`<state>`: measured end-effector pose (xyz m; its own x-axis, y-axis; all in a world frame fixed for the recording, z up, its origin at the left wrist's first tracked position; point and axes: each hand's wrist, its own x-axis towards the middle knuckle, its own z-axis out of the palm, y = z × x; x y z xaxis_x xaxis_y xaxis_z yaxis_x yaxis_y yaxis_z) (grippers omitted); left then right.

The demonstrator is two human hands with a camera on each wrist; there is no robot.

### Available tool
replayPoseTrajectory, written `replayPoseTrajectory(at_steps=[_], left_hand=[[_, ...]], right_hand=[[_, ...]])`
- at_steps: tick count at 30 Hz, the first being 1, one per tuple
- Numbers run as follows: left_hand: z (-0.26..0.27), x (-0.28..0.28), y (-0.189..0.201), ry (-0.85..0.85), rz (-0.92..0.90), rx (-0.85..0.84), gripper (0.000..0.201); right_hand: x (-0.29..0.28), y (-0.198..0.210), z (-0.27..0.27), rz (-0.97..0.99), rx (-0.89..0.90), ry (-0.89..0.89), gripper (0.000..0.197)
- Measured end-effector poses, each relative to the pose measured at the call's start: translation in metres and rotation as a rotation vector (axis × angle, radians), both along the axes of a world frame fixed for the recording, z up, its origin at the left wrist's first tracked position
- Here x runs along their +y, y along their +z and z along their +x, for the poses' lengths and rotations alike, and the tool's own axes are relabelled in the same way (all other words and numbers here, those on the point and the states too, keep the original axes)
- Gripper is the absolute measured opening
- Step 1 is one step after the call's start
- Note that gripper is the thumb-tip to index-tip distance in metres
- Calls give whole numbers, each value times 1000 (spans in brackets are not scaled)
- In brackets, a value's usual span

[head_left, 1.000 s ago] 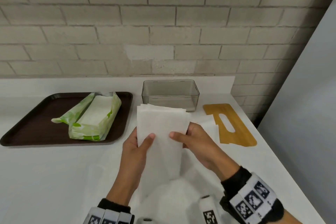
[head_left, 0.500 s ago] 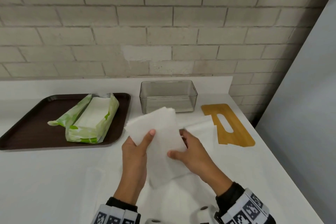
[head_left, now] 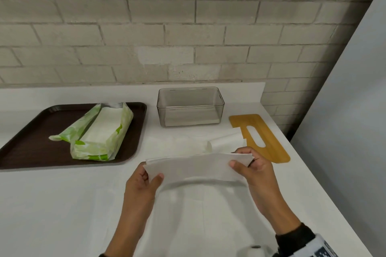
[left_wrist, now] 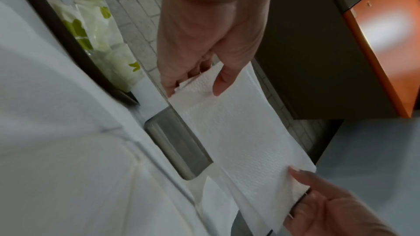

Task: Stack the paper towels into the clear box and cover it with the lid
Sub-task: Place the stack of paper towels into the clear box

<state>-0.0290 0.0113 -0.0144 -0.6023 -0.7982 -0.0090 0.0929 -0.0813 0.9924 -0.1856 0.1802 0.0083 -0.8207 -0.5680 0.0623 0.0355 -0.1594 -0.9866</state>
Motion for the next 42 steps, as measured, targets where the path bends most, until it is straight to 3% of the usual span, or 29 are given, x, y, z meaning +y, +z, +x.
replayPoseTrajectory(at_steps=[7,13,16,19,23,25,27,29,30,34,36,39,40,42], left_hand=[[-6,1,-23,51,12,-139,38],[-6,4,-12,69,15,-114,32],[-5,4,-11,63,22,-130,37],[-4,3,-16,55,35,-152,29],[3,-5,-13,19,27,-200,23],[12,-14,-14,-118,-42,-303,29],[20,-18,-6,-430,-162,-470,25],[20,-12,5,-690,-242,-588,30],[15,-6,10,-709,-246,-574,32],[-6,21,27,-489,-123,-397,24],[-9,25,24,-382,-46,-350,22],[-6,20,15,-269,73,-305,24],[-5,17,12,-241,107,-293,26],[-5,13,8,-198,154,-276,28]], right_hand=[[-4,-29,4,203,-112,36,37],[-2,-27,3,255,-47,-14,21],[1,-32,2,333,-45,33,33],[3,-37,3,465,-38,119,45],[6,-25,-5,445,-19,75,32],[6,-5,-11,366,25,56,22],[4,18,-18,287,106,86,16],[-4,38,-20,246,199,192,17],[-9,46,-19,253,246,259,19],[-35,61,-14,363,372,425,21],[-41,62,-32,338,334,298,18],[-38,59,-80,416,275,-61,5],[-36,55,-94,523,275,-119,16],[-38,44,-109,784,200,-64,46]])
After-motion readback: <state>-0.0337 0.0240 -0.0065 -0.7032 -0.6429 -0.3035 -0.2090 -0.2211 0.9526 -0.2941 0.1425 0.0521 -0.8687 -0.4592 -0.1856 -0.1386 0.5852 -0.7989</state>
